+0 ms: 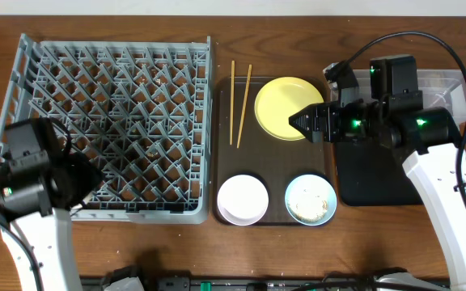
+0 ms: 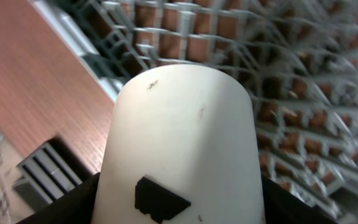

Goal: Sort waste into correct bins and load items into the dishwasher
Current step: 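Place the white bowl into the dish rack with the left gripper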

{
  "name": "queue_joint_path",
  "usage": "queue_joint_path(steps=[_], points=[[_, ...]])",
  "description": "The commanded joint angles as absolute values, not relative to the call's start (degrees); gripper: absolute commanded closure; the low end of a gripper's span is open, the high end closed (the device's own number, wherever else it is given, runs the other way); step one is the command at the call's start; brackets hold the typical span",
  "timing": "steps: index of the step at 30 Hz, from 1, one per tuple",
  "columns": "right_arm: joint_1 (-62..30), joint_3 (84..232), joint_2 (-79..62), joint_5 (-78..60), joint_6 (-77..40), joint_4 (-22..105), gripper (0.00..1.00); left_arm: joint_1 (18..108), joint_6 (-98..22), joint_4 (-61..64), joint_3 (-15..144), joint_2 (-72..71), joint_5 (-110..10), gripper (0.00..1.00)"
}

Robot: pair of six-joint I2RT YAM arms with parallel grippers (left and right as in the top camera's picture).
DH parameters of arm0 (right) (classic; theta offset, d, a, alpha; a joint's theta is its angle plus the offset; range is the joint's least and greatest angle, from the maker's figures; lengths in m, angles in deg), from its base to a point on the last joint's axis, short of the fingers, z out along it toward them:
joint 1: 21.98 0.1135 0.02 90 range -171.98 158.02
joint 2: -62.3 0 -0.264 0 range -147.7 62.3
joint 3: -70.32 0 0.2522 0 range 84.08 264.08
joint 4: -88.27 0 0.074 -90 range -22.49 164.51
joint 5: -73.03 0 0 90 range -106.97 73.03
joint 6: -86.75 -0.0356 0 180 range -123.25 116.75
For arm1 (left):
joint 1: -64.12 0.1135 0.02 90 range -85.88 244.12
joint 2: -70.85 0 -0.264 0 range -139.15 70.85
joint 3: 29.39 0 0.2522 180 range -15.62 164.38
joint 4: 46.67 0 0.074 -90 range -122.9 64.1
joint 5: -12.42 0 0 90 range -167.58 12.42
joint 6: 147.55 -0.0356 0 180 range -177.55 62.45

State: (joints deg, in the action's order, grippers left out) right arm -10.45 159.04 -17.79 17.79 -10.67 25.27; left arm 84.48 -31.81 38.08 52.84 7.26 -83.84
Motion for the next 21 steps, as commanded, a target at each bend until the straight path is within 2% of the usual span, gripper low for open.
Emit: queue_joint_path(steps=[1,7,13,14,21], points=[[-9.9,159.2,-16.8,16.9,-9.8,25.4,0.25,86.4,-29.8,36.6,52.0,3.2,-86.9,0.31],[-9.9,159.2,-16.8,16.9,-9.8,25.0,0.25,87.3,-29.8,33.6,52.0,-4.6,-79.6,0.30],[-9.9,159.2,-16.8,16.9,-9.9,24.7,0.25,87.3,-30.0,33.6,52.0,-10.0,-79.7,0.30],[-9.9,159.2,-16.8,16.9,-10.0,24.7,0.25,87.3,-30.0,33.6,52.0,-10.6,-79.7,0.25],[-9.9,159.2,-16.8,16.9,-10.0,24.1,0.25,87.3,-30.0,33.4,52.0,-11.6,-80.4,0.13]])
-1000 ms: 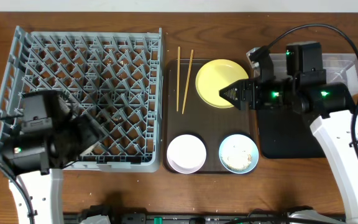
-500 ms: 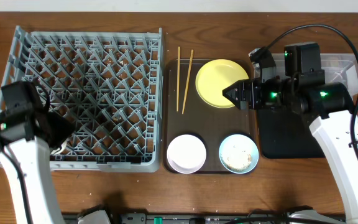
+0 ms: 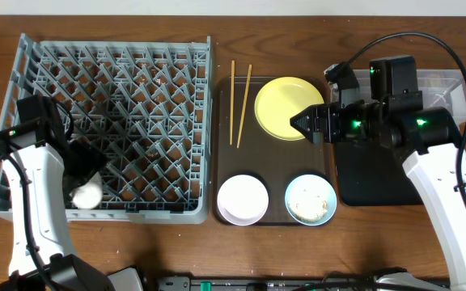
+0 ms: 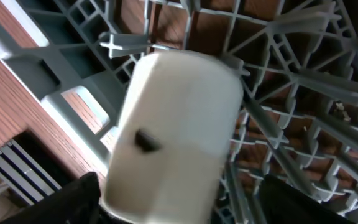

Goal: Sort waste into correct bins and load items into the dishwasher
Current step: 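Place the white bowl into the dish rack with the left gripper, then grasp the blue bowl with food scraps using the right gripper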

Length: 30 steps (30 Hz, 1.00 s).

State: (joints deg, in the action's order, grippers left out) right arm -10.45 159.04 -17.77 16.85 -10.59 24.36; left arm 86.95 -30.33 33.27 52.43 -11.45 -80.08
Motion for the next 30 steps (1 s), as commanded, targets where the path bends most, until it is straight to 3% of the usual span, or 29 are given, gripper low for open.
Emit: queue_joint_path(steps=[1,10,15,19,21,25,26,30], points=[[-9.9,159.2,-16.8,16.9,-10.0,24.1,0.25,87.3,-30.0,33.4,52.0,-11.5,-80.4,0.12],[-9.9,159.2,-16.8,16.9,-10.0,24.1,0.25,87.2,-34.5,33.9,53.9,-9.3,-72.1,0.10],[-9.9,159.2,-16.8,14.7,-10.1,23.7,0.28,84.7,-44.1,33.6,55.8,-2.9,-57.3,0.11],[-8.7,159.1,-16.9,2.6,-18.0,22.1,0.29,77.4,-51.5,31.2,55.9,3.3,-47.4,0.11],[-7.7,159.1,-17.1,-5.1,-24.7,20.2,0.31,71.7,-52.7,29.9,55.9,6.0,-47.4,0.11],[-5.7,158.9,-17.4,-6.8,-25.8,17.6,0.37,60.6,-53.4,27.8,55.9,8.1,-51.3,0.11],[-4.8,158.9,-17.5,-6.8,-25.7,16.5,0.44,57.6,-53.2,27.6,55.9,8.0,-54.1,0.11],[-0.9,158.2,-17.5,-6.8,-25.5,12.8,0.54,52.0,-52.6,27.5,55.9,6.6,-60.2,0.11]])
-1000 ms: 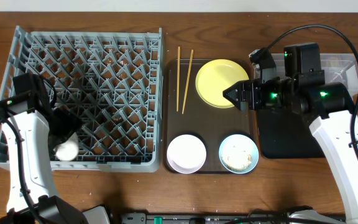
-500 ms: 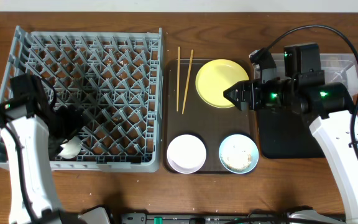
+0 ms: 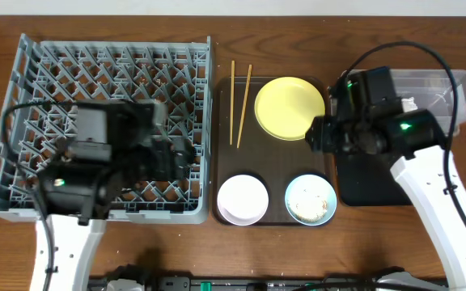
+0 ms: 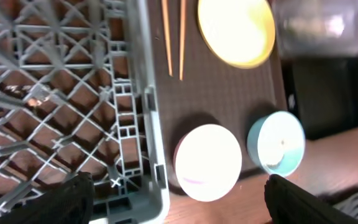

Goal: Sort waste into correct bins and load items into the dishwasher
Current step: 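Grasp the blue bowl with food scraps using the right gripper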

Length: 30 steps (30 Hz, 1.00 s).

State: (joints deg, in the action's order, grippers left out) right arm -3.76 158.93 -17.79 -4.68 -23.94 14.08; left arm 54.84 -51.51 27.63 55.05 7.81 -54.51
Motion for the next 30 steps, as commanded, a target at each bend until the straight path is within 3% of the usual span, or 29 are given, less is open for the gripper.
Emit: queue_joint_path(steps=[1,4,11,22,27,30], points=[[0.8,157.6,-17.5,-6.9,-25.5,11.7,0.55,51.1,-52.6,27.4,55.9,6.0,-60.9,0.11],[5.9,154.2,-17.5,-7.2,-26.7,11.3,0.57,50.3,-52.6,26.5,55.9,4.7,-61.2,0.11],[12.7,140.9,-17.6,-12.4,-41.3,19.1,0.67,50.3,-52.6,25.2,55.9,4.3,-61.2,0.09],[13.3,137.5,-26.6,-10.4,-49.2,27.2,0.62,50.3,-52.4,25.2,55.9,4.3,-61.2,0.08],[12.4,137.7,-32.7,-9.6,-51.7,29.8,0.78,50.3,-52.4,25.3,55.9,4.3,-61.2,0.08],[11.4,137.8,-33.0,-9.0,-51.7,30.0,0.92,50.3,-52.4,25.3,55.9,4.3,-61.2,0.08]])
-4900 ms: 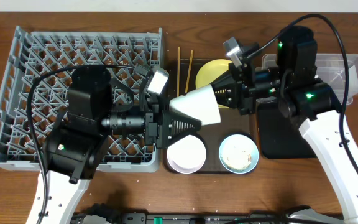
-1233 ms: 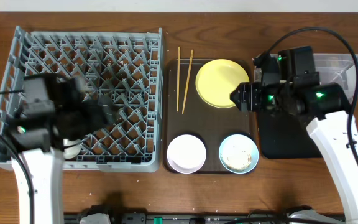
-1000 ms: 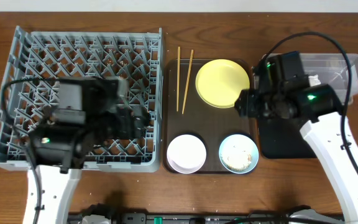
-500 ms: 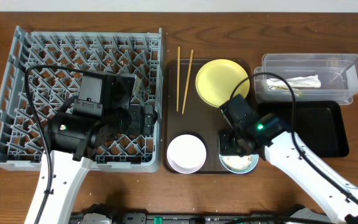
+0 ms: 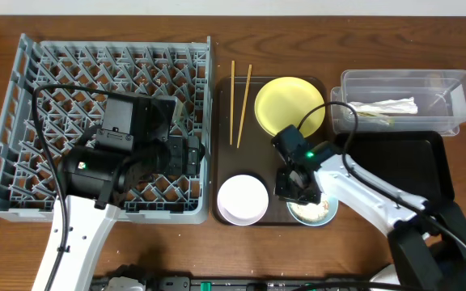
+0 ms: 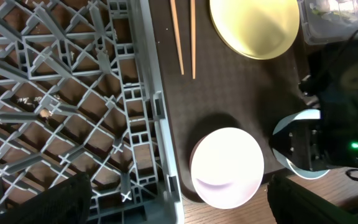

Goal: Sort waste into correct bins and load items into the dishwasher
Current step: 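Grasp the blue bowl with food scraps using the right gripper, then tip the blue bowl over the black tray to dump the scraps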

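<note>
The grey dish rack [image 5: 31, 121] fills the left of the table. My left gripper [image 5: 191, 153] hangs open and empty over the rack's right edge [image 6: 160, 124], its fingers [image 6: 55, 199] spread wide. On the brown tray [image 5: 269, 158] lie two chopsticks [image 5: 239, 93], a yellow plate [image 5: 285, 101], a white bowl [image 5: 243, 199] and a blue bowl [image 5: 315, 212] with crumbs. My right gripper [image 5: 298, 187] is down on the blue bowl's left rim [image 6: 294, 118]; its jaws are hidden. No cup shows in the rack.
A clear plastic container [image 5: 403, 99] holding crumpled paper and scraps stands at the back right. In front of it lies a black tray [image 5: 411, 162]. My right arm stretches across the black tray's left side.
My right gripper has gone from above the yellow plate's right edge down to the blue bowl. My left gripper has shifted slightly right, still open over the rack's right edge.
First my left gripper held a white cup at the rack's front left corner. Then the cup lay in the rack there, released. Later the left gripper was open over the rack's right side; the right, hovering by the yellow plate, is now at the blue bowl.
</note>
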{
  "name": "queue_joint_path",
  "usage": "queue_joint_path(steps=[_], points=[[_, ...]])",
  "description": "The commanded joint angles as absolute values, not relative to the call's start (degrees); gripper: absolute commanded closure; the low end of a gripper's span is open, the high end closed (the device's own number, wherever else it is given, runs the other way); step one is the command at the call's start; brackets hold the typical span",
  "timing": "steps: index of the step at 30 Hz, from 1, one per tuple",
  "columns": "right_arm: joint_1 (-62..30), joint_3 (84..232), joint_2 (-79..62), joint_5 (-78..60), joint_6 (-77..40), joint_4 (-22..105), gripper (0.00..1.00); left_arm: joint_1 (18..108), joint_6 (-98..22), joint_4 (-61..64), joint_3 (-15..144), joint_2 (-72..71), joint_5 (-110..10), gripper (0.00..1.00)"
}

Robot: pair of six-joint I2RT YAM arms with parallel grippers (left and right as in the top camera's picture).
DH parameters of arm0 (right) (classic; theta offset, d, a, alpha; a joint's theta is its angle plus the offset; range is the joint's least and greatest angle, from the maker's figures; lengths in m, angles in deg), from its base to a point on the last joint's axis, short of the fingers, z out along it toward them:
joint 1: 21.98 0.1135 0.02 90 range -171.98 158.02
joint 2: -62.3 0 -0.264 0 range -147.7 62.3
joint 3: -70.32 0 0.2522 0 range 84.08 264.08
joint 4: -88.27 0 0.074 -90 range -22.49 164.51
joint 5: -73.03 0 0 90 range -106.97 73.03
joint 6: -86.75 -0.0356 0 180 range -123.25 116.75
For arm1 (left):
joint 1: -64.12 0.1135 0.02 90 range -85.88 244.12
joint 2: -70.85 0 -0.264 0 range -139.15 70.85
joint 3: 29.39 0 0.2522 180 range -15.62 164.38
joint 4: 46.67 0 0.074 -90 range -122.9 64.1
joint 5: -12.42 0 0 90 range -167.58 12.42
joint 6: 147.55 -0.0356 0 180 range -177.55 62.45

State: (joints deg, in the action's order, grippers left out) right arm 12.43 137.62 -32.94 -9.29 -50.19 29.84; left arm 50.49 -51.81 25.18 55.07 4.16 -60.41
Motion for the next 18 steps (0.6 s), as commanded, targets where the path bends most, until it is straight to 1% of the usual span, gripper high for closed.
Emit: queue_joint_path(steps=[1,6,9,13,18], points=[[11.1,137.8,-33.0,-8.9,-51.7,29.9,0.98,50.3,-52.4,25.3,55.9,4.3,-61.2,0.08],[10.6,137.9,-32.6,-8.5,-51.3,29.7,0.99,50.3,-52.4,25.2,55.9,4.3,-61.2,0.07],[10.2,139.1,-31.1,-7.6,-45.8,29.8,0.99,50.3,-52.4,25.2,55.9,4.3,-61.2,0.07],[7.3,141.8,-26.5,-1.1,-36.2,28.6,0.99,50.3,-52.4,25.3,55.9,4.3,-61.2,0.07],[-0.2,142.3,-17.6,9.8,-30.7,27.7,0.99,50.3,-52.4,25.2,55.9,4.3,-61.2,0.07]])
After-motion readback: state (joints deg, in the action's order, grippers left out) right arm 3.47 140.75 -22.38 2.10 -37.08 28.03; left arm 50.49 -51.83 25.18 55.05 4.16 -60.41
